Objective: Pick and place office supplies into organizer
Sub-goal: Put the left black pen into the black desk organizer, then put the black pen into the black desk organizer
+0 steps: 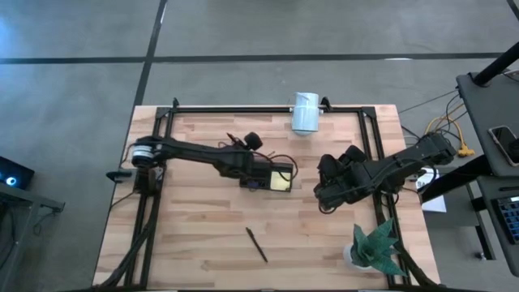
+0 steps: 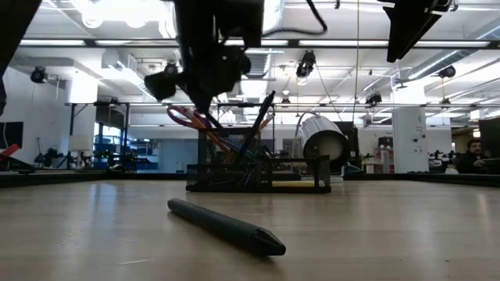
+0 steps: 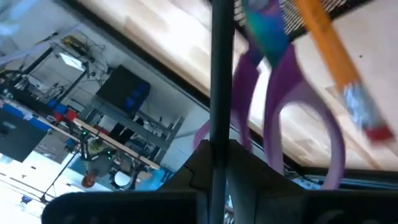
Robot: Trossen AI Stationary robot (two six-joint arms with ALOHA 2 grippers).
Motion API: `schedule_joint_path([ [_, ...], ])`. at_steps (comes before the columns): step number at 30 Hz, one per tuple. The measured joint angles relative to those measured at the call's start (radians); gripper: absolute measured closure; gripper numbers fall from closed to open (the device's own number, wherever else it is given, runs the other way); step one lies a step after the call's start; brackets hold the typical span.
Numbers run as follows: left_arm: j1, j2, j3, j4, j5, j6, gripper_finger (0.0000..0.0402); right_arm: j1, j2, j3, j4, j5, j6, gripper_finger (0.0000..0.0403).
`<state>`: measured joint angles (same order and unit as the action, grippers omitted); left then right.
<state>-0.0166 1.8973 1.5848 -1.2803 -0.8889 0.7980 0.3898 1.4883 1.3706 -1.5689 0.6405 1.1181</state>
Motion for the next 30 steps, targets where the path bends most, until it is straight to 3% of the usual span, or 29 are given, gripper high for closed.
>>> schedule_joint_path([
  [9, -0.03, 0.059, 0.075, 0.008, 0.002, 0.016, 0.039, 0.003, -0.001, -0.006, -0.003, -0.017, -0.003, 0.0183],
  [19, -0.057, 0.083, 0.095, 0.017, 0.074, -0.008, 0.0383, 0.003, -0.001, -0.008, -0.002, -0.017, -0.018, 0.0183],
  [30, -0.07, 0.08, 0.099, 0.006, 0.04, -0.057, 0.0287, 0.03, -0.002, -0.015, -0.003, -0.02, -0.009, 0.0183],
])
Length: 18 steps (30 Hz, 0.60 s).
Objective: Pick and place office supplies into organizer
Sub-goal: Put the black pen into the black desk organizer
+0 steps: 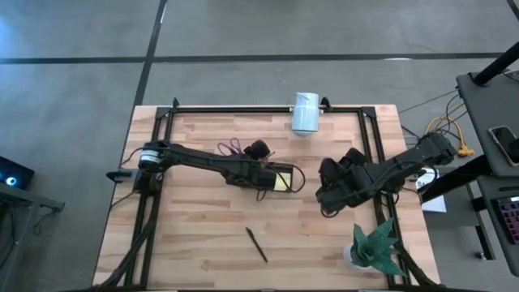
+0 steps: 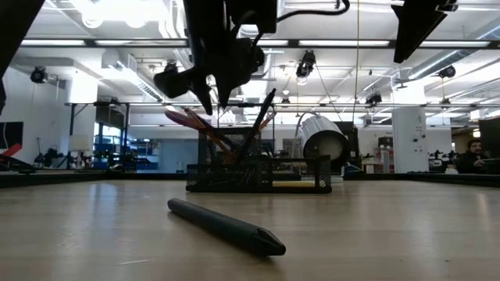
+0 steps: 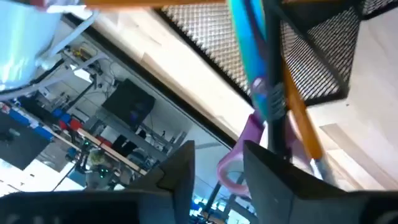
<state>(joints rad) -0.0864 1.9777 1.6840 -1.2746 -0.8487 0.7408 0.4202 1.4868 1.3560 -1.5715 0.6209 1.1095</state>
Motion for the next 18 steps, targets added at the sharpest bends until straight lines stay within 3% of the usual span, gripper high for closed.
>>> schedule_joint_path([
  [4, -0.007, -0.006, 0.0, 0.0, -0.026, -0.001, 0.0264, 0.009, 0.0, -0.001, 0.001, -0.001, 0.014, 0.0183],
  [9, -0.033, -0.039, 0.0, 0.0, -0.193, -0.014, 0.0252, 0.016, 0.0, -0.001, 0.005, -0.024, 0.015, 0.0183],
  [12, -0.061, -0.096, 0.009, -0.02, -0.189, -0.178, 0.0251, 0.016, -0.001, -0.008, 0.087, -0.119, -0.016, 0.0184],
  [15, -0.095, -0.159, 0.039, -0.105, -0.004, -0.548, 0.0251, 0.016, -0.001, -0.047, 0.341, -0.268, -0.091, 0.0183],
  [18, -0.118, -0.232, 0.04, -0.116, 0.345, -0.996, 0.025, 0.008, 0.02, -0.101, 0.64, -0.366, -0.122, 0.0184],
])
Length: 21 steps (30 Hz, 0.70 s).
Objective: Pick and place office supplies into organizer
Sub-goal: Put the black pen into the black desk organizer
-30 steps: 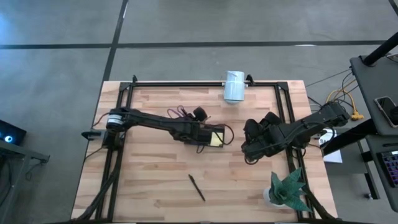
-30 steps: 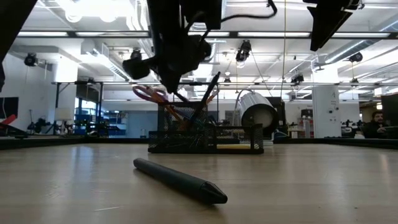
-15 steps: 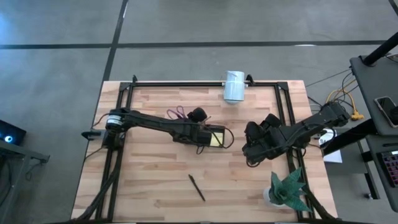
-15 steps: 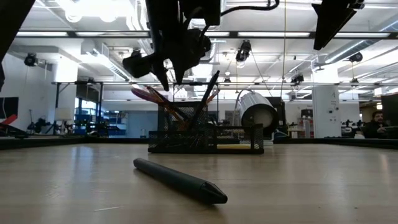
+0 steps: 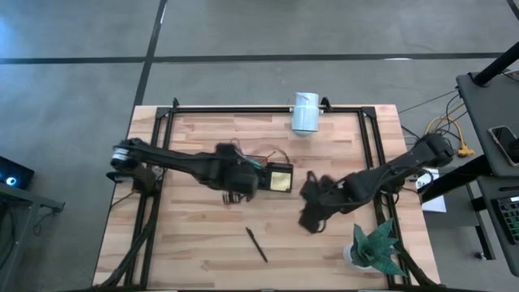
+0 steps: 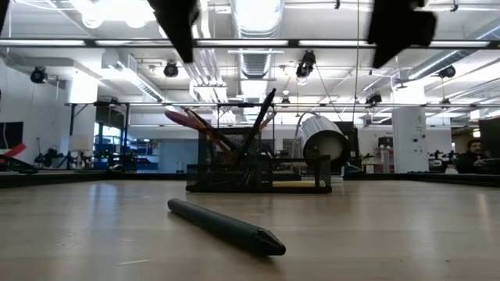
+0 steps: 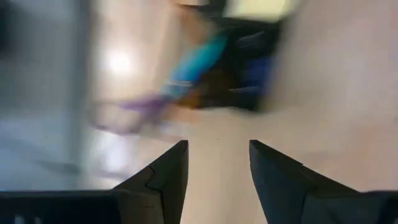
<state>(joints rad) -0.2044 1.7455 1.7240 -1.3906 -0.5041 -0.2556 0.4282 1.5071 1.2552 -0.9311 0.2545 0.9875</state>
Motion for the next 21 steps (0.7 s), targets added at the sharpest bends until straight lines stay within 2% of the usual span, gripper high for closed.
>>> schedule_joint_path([
  [2, -0.034, -0.057, -0.032, 0.051, 0.146, -0.176, 0.0251, -0.013, 0.037, -0.021, 0.145, -0.033, -0.015, 0.0183],
  [4, -0.096, -0.112, -0.069, 0.137, 0.175, -0.275, 0.0251, -0.029, 0.087, -0.021, 0.226, -0.059, -0.036, 0.0183],
  [9, -0.276, -0.222, -0.172, 0.298, 0.126, -0.377, 0.0251, -0.069, 0.269, 0.079, 0.223, -0.145, -0.1, 0.0184],
  [13, -0.394, -0.271, -0.242, 0.308, 0.023, -0.518, 0.0251, -0.072, 0.41, 0.23, 0.214, -0.149, -0.131, 0.0183],
  [18, -0.489, -0.333, -0.343, 0.311, -0.02, -0.656, 0.0252, -0.071, 0.577, 0.45, 0.101, -0.115, -0.058, 0.0183],
  [21, -0.529, -0.38, -0.42, 0.311, -0.021, -0.682, 0.0252, -0.071, 0.669, 0.578, 0.051, -0.097, 0.015, 0.0183],
])
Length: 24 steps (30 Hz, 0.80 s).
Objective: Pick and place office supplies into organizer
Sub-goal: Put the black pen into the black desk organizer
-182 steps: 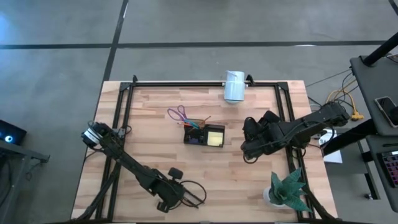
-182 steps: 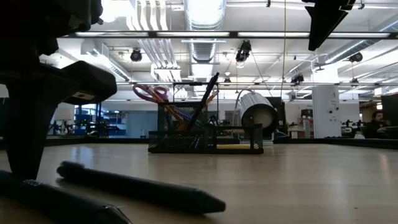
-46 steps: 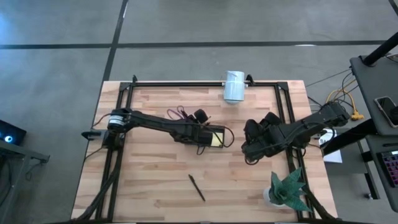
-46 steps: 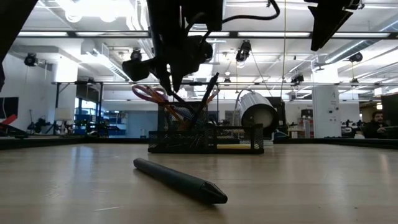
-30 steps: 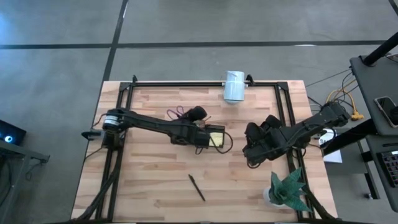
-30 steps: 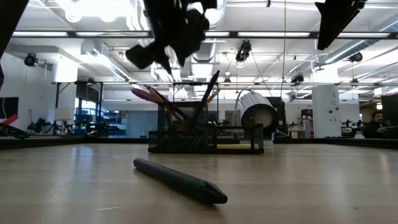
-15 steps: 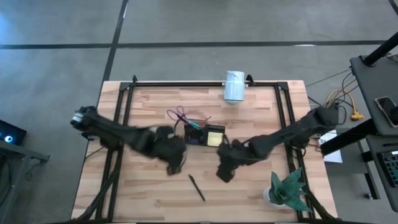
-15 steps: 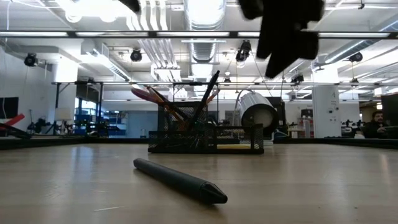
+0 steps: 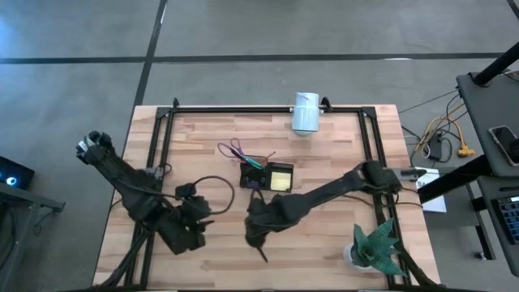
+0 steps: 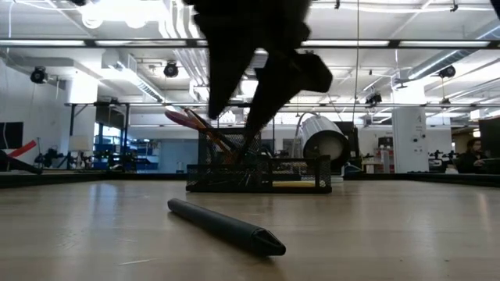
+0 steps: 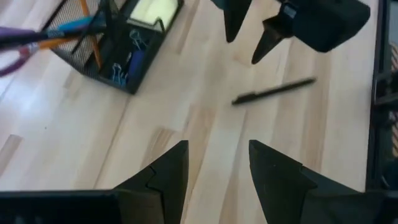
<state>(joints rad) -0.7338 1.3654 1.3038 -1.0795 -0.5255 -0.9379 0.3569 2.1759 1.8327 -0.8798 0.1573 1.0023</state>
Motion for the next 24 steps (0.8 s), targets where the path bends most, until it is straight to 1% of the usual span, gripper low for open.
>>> schedule_joint_path([
  [3, -0.04, -0.069, -0.084, 0.021, -0.005, 0.001, 0.0252, 0.0, 0.091, 0.123, -0.039, 0.002, 0.089, 0.0183],
  [5, -0.063, -0.12, -0.155, 0.068, -0.047, 0.002, 0.0252, 0.001, 0.155, 0.208, -0.077, 0.001, 0.138, 0.0183],
  [8, -0.082, -0.206, -0.269, 0.202, -0.085, 0.017, 0.0252, 0.0, 0.245, 0.335, -0.155, -0.005, 0.22, 0.0183],
  [13, -0.107, -0.359, -0.452, 0.419, -0.079, 0.082, 0.0252, 0.002, 0.373, 0.525, -0.274, -0.021, 0.313, 0.0183],
  [16, -0.112, -0.446, -0.53, 0.478, -0.076, 0.089, 0.0252, 0.004, 0.386, 0.502, -0.272, -0.059, 0.394, 0.0184],
  [19, -0.112, -0.522, -0.577, 0.472, -0.077, 0.091, 0.0252, 0.011, 0.386, 0.474, -0.266, -0.064, 0.448, 0.0183],
  [24, -0.112, -0.627, -0.607, 0.467, -0.077, 0.15, 0.0252, 0.017, 0.386, 0.469, -0.261, -0.053, 0.446, 0.0184],
])
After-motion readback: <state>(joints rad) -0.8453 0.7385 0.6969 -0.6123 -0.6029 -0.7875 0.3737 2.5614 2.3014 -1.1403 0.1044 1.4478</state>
